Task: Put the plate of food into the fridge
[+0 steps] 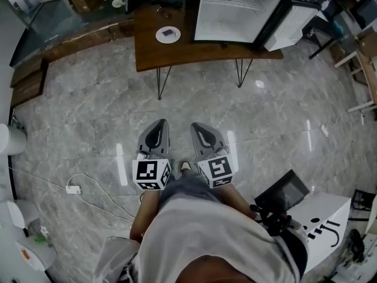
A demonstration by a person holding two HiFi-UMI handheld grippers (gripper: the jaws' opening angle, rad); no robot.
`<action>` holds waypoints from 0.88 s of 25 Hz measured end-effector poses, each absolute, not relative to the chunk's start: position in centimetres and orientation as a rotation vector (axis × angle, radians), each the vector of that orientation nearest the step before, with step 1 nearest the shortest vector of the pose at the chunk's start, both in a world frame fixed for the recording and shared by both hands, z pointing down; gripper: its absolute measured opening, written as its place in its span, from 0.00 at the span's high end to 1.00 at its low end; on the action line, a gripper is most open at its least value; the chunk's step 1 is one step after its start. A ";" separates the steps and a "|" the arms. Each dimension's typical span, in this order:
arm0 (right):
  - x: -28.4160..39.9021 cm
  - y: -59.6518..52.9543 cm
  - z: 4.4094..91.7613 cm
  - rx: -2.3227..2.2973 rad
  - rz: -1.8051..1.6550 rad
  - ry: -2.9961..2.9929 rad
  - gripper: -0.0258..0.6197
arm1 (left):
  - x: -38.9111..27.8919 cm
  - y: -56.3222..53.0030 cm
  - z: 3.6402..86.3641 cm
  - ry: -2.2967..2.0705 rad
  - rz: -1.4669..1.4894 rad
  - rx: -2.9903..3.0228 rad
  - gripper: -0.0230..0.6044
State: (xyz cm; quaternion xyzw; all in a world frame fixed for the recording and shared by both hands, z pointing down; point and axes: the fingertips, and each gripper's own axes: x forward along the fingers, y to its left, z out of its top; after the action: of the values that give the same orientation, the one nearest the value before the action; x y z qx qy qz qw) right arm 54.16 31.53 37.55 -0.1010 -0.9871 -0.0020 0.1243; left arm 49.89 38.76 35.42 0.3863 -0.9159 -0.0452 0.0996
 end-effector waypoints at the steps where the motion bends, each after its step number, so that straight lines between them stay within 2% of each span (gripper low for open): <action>1: 53.1 31.9 37.8 -0.300 -0.023 -2.866 0.93 | 48.8 39.1 35.6 -2.705 -0.135 1.142 0.93; 16: 31.3 41.1 35.8 -0.240 -0.063 -2.877 0.93 | 27.6 44.9 34.7 -2.574 -0.145 1.356 0.93; 22: 25.3 46.9 33.5 -0.250 -0.091 -2.861 0.93 | 21.1 50.2 32.6 -2.549 -0.178 1.381 0.93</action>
State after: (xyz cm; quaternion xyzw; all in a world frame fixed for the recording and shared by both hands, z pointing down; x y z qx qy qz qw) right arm 25.26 46.94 33.54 -0.0862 -0.9867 -0.0315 0.1339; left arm 21.11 50.23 32.64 0.4722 -0.8714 -0.0609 0.1181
